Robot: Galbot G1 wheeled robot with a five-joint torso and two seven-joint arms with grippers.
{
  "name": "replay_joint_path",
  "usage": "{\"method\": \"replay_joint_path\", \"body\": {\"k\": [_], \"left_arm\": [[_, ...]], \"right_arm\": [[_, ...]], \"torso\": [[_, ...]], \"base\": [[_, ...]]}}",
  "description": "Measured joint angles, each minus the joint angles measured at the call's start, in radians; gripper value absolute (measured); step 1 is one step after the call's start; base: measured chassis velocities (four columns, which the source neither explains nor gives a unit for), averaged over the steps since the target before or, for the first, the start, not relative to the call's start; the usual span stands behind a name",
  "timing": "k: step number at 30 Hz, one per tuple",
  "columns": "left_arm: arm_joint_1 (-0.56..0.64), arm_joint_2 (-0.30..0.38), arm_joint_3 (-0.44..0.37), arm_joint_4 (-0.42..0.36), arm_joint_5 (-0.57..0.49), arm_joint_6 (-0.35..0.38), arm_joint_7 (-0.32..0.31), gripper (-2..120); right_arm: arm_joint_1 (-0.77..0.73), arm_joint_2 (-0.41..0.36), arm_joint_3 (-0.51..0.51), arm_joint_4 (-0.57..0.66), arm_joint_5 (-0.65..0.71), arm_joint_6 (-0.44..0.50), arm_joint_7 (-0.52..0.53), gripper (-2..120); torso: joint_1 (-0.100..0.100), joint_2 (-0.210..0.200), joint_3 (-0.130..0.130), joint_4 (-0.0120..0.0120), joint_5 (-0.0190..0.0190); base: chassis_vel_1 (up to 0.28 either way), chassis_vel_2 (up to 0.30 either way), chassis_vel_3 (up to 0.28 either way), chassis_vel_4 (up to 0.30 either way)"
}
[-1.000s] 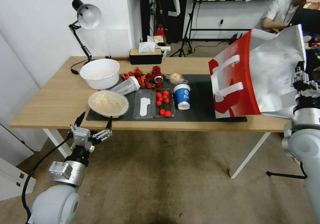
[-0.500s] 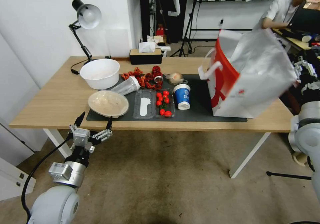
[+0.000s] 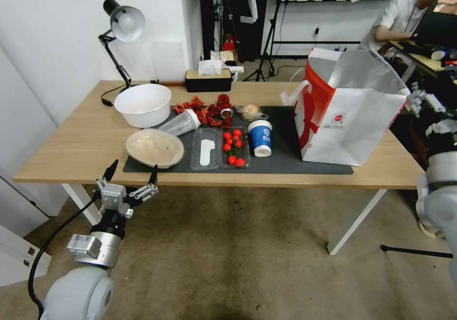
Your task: Pick up the food delivery bag from the floor and place it on the table.
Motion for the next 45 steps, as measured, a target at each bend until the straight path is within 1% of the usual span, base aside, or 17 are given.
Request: {"method": "replay_joint_path", "body": {"k": [1, 5, 6, 10, 11, 14, 15, 19, 20, 23, 25, 26, 29, 31, 32, 37, 45], "left_arm": [[0.0, 0.0, 0.0, 0.0, 0.0, 0.0, 0.0, 100], [-0.001, 0.001, -0.005, 0.016, -0.005, -0.008, -0.002, 100], [-0.001, 0.001, -0.005, 0.016, -0.005, -0.008, -0.002, 100], [-0.005, 0.003, -0.008, 0.037, -0.014, -0.025, -0.002, 100], [-0.005, 0.003, -0.008, 0.037, -0.014, -0.025, -0.002, 100], [-0.005, 0.006, -0.01, 0.051, -0.017, -0.035, -0.003, 100], [-0.005, 0.006, -0.01, 0.051, -0.017, -0.035, -0.003, 100], [-0.008, 0.003, -0.006, 0.087, -0.016, -0.057, -0.003, 100], [-0.008, 0.003, -0.006, 0.087, -0.016, -0.057, -0.003, 100], [-0.009, 0.002, -0.004, 0.117, -0.012, -0.085, -0.002, 100], [-0.009, 0.002, -0.004, 0.117, -0.012, -0.085, -0.002, 100], [-0.009, 0.003, -0.005, 0.13, -0.011, -0.099, -0.001, 100], [-0.005, 0.003, -0.007, 0.141, -0.01, -0.111, 0.001, 100], [0.003, 0.003, -0.01, 0.151, -0.011, -0.131, 0.007, 100], [0.004, 0.003, -0.01, 0.153, -0.011, -0.135, 0.008, 100], [0.008, 0.003, -0.011, 0.161, -0.01, -0.145, 0.012, 100], [0.008, 0.001, -0.01, 0.164, -0.007, -0.145, 0.013, 100]], "right_arm": [[0.0, 0.0, 0.0, 0.0, 0.0, 0.0, 0.0, 100], [-0.067, 0.082, 0.002, 0.066, -0.155, -0.057, -0.068, 100], [-0.067, 0.082, 0.002, 0.066, -0.155, -0.057, -0.068, 100], [-0.132, 0.168, -0.019, 0.098, -0.27, -0.062, -0.107, 100], [-0.132, 0.168, -0.019, 0.098, -0.27, -0.062, -0.107, 100], [-0.175, 0.218, -0.029, 0.089, -0.328, -0.031, -0.148, 100], [-0.175, 0.218, -0.029, 0.089, -0.328, -0.031, -0.148, 100], [-0.232, 0.281, -0.043, 0.022, -0.407, 0.043, -0.196, 100], [-0.232, 0.281, -0.043, 0.022, -0.407, 0.043, -0.196, 100], [-0.25, 0.316, -0.052, -0.029, -0.439, 0.092, -0.206, 100], [-0.25, 0.316, -0.052, -0.029, -0.439, 0.092, -0.206, 100], [-0.252, 0.332, -0.053, -0.052, -0.454, 0.112, -0.21, 100], [-0.261, 0.351, -0.055, -0.072, -0.464, 0.129, -0.217, 100], [-0.28, 0.395, -0.058, -0.103, -0.482, 0.159, -0.227, 100], [-0.283, 0.405, -0.058, -0.11, -0.487, 0.168, -0.23, 100], [-0.289, 0.422, -0.057, -0.126, -0.497, 0.188, -0.234, 100], [-0.287, 0.41, -0.049, -0.122, -0.495, 0.189, -0.231, 100]], "torso": [[0.0, 0.0, 0.0, 0.0, 0.0], [0.0, 0.0, 0.0, 0.0003, 0.0002], [0.0, 0.0, 0.0, 0.0003, 0.0002], [0.0, 0.0, 0.0, 0.0003, 0.0003], [0.0, 0.0, 0.0, 0.0003, 0.0003], [0.0, 0.0, 0.0, 0.0002, 0.0], [0.0, 0.0, 0.0, 0.0002, 0.0], [0.0, 0.0, 0.0, 0.0001, 0.0003], [0.0, 0.0, 0.0, 0.0001, 0.0003], [0.0, 0.0, 0.0, 0.0001, 0.0002], [0.0, 0.0, 0.0, 0.0001, 0.0002], [0.0, 0.0, 0.0, 0.0003, 0.0003], [0.0, 0.0, 0.0, 0.0003, 0.0002], [0.0, 0.0, 0.0, 0.0002, 0.0003], [0.0, 0.0, 0.0, 0.0002, 0.0003], [0.0, 0.0, 0.0, 0.0002, 0.0003], [0.0, 0.0, 0.0, 0.0003, 0.0002]], "base": [[0.0, 0.0, 0.0, 0.0], [0.0, 0.0, 0.0, 0.0], [0.0, 0.0, 0.0, 0.0], [0.0, 0.0, 0.0, 0.0], [0.0, 0.0, 0.0, 0.0], [0.0, 0.0, 0.0, 0.0], [0.0, 0.0, 0.0, 0.0], [0.0, 0.0, 0.0, 0.0], [0.0, 0.0, 0.0, 0.0], [0.0, 0.0, 0.0, 0.0], [0.0, 0.0, 0.0, 0.0], [0.0, 0.0, 0.0, 0.0], [0.0, 0.0, 0.0, 0.0], [0.0, 0.0, 0.0, 0.0], [0.0, 0.0, 0.0, 0.0], [0.0, 0.0, 0.0, 0.0], [0.0, 0.0, 0.0, 0.0]]}}
